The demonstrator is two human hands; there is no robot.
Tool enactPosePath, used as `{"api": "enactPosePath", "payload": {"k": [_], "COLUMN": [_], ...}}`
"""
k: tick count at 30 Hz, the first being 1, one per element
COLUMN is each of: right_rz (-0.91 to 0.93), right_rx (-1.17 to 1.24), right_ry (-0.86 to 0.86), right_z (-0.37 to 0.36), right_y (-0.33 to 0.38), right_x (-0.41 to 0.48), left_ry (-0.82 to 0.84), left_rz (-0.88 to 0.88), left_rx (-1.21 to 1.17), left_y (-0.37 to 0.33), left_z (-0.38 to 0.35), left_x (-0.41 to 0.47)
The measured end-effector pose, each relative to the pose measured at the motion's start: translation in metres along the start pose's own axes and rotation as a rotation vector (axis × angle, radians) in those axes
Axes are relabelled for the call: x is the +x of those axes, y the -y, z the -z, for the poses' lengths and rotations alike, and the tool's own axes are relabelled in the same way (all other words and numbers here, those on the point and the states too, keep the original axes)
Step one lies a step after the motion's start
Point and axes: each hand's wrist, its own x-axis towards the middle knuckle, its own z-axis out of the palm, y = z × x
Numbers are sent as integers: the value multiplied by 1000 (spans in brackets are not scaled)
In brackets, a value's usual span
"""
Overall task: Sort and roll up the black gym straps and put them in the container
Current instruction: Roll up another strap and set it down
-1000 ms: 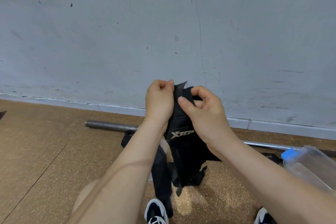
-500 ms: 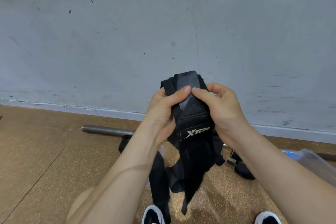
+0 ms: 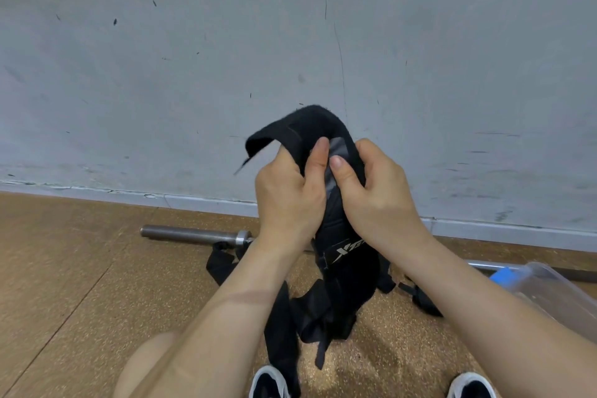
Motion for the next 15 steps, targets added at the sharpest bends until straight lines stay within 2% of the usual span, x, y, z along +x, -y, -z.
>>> {"api": "enactPosePath", "payload": {"k": [1,4,6,8,11,13,15], "right_rz": [-8,-59,-119,-147,-48,-81,-198], "right_rx": [-5,-25,-57,-168,-468,-471,-375], "right_ry": [21,109,182,220,150,291,548], "right_z": [1,2,4,6,15,22,20], "right_y": [-1,-5,-9,-10,-3,7,11], "right_x": [2,11,16,16,9,6,-2], "left_ry": [4,24,32,49,51,61,88], "left_rz": [24,303,393,334,196,183,236], "left_rx": [-12,-263,-271,-132,140,218,239], "left_y": [1,0,1,0,-1,-1,0], "left_z": [1,0,-2,-3,-2,-1,-1], "left_x": [1,5,5,4,6,8,10]}}
